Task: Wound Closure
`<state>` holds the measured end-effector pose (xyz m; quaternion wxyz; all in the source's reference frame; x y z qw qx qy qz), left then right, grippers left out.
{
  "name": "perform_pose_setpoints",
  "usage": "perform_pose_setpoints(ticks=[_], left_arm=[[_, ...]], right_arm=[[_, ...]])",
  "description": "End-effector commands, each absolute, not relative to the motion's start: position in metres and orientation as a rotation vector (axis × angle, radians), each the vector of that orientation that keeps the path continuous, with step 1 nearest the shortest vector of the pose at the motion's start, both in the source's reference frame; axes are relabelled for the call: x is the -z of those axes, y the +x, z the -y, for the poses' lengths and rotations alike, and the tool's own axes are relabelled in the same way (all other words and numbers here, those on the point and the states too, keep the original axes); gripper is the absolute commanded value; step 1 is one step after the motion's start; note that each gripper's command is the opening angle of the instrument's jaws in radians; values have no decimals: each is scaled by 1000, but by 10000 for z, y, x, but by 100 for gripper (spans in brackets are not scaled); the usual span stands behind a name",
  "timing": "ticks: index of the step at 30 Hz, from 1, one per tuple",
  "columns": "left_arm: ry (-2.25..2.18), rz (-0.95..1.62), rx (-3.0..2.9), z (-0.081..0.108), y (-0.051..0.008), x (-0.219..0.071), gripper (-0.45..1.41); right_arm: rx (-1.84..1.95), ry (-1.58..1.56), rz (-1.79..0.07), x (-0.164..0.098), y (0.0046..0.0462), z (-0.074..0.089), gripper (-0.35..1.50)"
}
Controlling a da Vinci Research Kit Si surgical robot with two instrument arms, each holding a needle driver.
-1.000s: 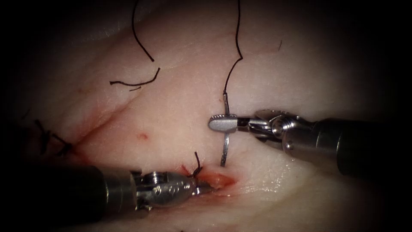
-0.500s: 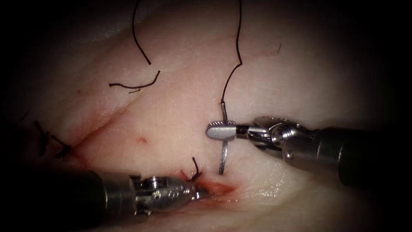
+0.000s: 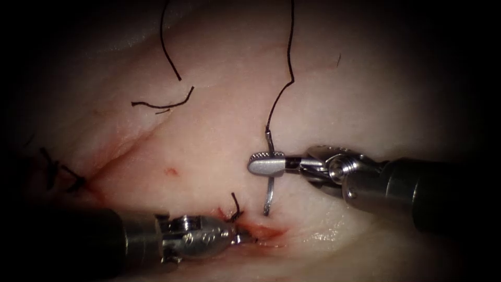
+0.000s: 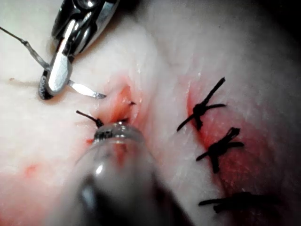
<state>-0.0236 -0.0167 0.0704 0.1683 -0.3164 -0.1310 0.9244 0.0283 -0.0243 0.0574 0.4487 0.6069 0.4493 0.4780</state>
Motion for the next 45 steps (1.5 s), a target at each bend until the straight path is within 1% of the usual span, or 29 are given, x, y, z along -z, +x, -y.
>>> perform_pose_setpoints(ticks=[1,16,18,19,20,22,23,25,26,30,34,39,41,42,43,44,45], left_arm=[[-901,374,-2629,168,-241,-709,-18],[-902,372,-2633,166,-241,-707,-20],[-901,373,-2632,166,-241,-707,-20],[-901,373,-2632,166,-241,-706,-20],[-901,373,-2632,167,-241,-706,-20],[-900,374,-2631,167,-241,-704,-20],[-900,376,-2630,168,-241,-701,-20],[-905,377,-2632,168,-241,-697,-20],[-922,370,-2633,168,-241,-692,-20],[-1004,331,-2648,165,-240,-678,-23],[-1084,279,-2676,159,-239,-670,-23],[-1115,233,-2734,160,-240,-670,-18],[-1129,216,-2749,159,-242,-670,-8],[-1140,202,-2759,158,-244,-670,-2],[-1162,172,-2771,157,-249,-669,12],[-1162,172,-2771,157,-249,-669,12],[-1178,147,-2780,156,-253,-668,22]], right_arm=[[-1174,1505,-1112,-576,292,243,-35],[-1196,1559,-1111,-575,289,246,-35],[-1213,1528,-1147,-576,290,240,-35],[-1187,1494,-1226,-577,291,235,-35],[-1176,1474,-1283,-579,291,230,-5],[-1186,1430,-1386,-581,292,219,83],[-1174,1401,-1419,-582,292,214,101],[-1151,1350,-1462,-583,290,204,110],[-1140,1315,-1482,-583,287,198,110],[-1097,1173,-1549,-585,276,175,120],[-1069,1057,-1577,-592,256,154,118],[-1028,916,-1509,-605,228,125,116],[-1034,904,-1507,-611,219,116,116],[-1037,902,-1506,-614,215,112,116],[-1037,892,-1505,-619,208,106,118],[-1037,892,-1505,-619,208,106,118],[-1030,880,-1507,-622,204,103,118]])
